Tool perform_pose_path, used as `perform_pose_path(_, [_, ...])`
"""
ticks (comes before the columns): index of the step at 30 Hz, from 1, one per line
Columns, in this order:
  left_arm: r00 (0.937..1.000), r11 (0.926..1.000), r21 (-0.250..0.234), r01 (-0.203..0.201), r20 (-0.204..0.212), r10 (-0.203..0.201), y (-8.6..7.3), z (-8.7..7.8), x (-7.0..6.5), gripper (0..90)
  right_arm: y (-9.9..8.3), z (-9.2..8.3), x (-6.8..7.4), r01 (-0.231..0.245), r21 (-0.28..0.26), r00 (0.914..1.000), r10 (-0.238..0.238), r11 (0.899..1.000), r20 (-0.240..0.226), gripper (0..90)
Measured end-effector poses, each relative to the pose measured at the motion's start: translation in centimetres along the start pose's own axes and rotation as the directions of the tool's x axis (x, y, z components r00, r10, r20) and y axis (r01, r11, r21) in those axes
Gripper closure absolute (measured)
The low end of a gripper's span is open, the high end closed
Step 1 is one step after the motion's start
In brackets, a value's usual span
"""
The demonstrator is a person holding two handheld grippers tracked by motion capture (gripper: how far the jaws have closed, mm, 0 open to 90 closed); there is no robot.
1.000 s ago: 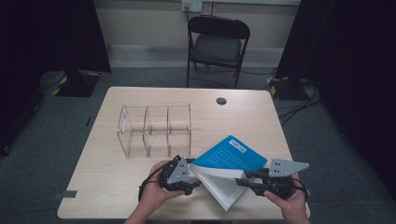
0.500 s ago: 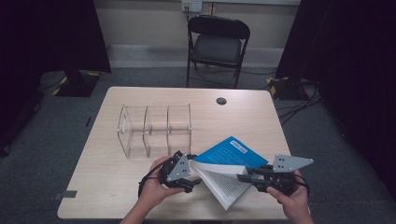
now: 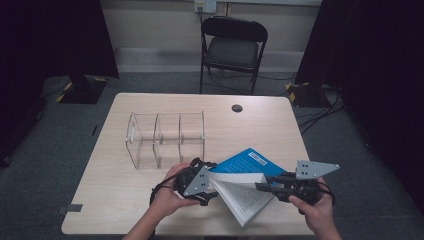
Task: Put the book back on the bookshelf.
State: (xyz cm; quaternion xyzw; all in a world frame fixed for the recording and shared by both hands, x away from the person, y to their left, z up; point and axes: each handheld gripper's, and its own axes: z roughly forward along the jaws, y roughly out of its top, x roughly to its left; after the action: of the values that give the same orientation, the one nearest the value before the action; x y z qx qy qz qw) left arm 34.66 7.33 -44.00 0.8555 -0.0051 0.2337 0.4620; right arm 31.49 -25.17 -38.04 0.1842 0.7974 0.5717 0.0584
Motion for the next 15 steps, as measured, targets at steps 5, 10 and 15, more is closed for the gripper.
perform_pose_path(5, [0.9996, 0.9996, -0.002, -0.027, -0.009, 0.027, 0.37, -0.05, -0.18, 20.3, 0.0, 0.02, -0.07, -0.003, -0.004, 1.0, 0.003, 1.0, -0.005, 73.5])
perform_pose_path(10, [0.9966, 0.9966, -0.007, -0.083, 0.001, 0.083, 0.91, 0.07, -0.73, 30.9, 0.19, -0.12, -0.32, -0.016, -0.023, 0.9998, 0.016, 1.0, -0.015, 73.1])
perform_pose_path(15, [0.9937, 0.9937, -0.002, -0.112, 0.005, 0.112, 0.97, 0.18, -0.81, 34.3, 0.37, -0.08, -0.3, -0.012, -0.024, 0.9998, 0.012, 1.0, -0.016, 73.3])
